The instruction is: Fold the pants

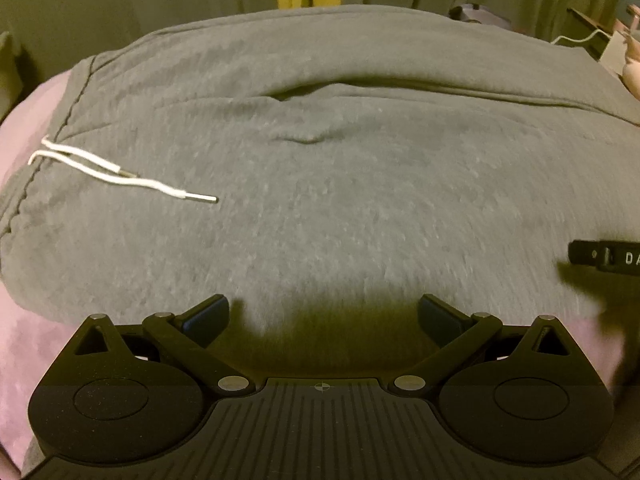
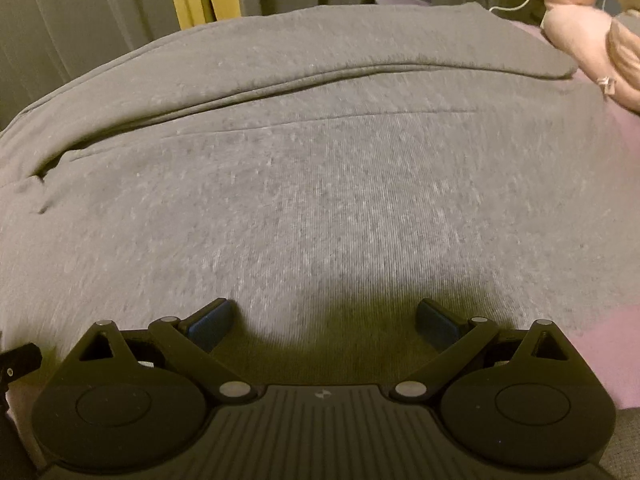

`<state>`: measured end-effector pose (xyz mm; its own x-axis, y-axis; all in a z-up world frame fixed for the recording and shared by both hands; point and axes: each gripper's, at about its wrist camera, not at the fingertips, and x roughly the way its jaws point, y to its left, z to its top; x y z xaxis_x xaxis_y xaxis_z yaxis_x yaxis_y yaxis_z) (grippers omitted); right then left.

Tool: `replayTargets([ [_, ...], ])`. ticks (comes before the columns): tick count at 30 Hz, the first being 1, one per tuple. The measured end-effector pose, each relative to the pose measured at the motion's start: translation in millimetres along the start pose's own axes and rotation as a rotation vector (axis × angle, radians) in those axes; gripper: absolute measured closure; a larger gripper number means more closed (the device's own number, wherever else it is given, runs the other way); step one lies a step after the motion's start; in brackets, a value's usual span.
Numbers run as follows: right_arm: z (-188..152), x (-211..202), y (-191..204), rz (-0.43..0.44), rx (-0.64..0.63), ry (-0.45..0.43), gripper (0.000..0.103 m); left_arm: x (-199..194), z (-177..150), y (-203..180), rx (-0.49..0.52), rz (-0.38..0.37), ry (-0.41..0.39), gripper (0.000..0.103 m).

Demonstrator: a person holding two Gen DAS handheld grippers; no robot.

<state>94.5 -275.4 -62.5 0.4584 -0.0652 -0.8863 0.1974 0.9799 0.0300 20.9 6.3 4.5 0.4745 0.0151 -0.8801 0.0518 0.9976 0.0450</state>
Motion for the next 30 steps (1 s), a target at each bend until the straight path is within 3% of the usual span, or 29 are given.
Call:
replayTargets([
  [2, 0, 2, -1, 0.006, 0.005, 0.007, 0.004, -3, 4, 1, 0.001, 0.019, -0.017, 0.0],
  [6, 4, 8, -5, 0.016, 0.014, 0.017, 0.003, -18, 22, 8, -0.027, 0.087, -0.137, 0.0],
  [9, 6, 12, -2, 0.002, 0.006, 0.007, 0.003, -22, 49, 26, -0.129, 0.139, -0.249, 0.0],
  [11, 10, 13, 2, -0.006, -0.043, 0.004, 0.003, -17, 67, 39, -0.22, 0.172, -0.279, 0.0],
  [14, 34, 9, -7, 0.03, -0.051, 0.0, 0.004, 1, 90, 58, -0.309, 0.287, -0.299, 0.0],
  [18, 99, -4, -39, 0.092, 0.127, -0.155, 0.004, 38, 90, 78, -0.361, 0.434, -0.292, 0.0],
  [21, 165, 7, -53, 0.149, 0.232, -0.257, 0.006, 62, 83, 86, -0.376, 0.459, -0.245, 0.0],
  [23, 205, 24, -50, 0.132, 0.24, -0.285, 0.018, 65, 84, 88, -0.373, 0.461, -0.267, 0.0],
  [26, 258, 60, -45, 0.119, 0.267, -0.274, 0.035, 66, 80, 88, -0.376, 0.459, -0.328, 0.0],
  [30, 307, 111, -49, 0.123, 0.4, -0.197, 0.045, 80, 82, 84, -0.371, 0.457, -0.326, 0.0],
])
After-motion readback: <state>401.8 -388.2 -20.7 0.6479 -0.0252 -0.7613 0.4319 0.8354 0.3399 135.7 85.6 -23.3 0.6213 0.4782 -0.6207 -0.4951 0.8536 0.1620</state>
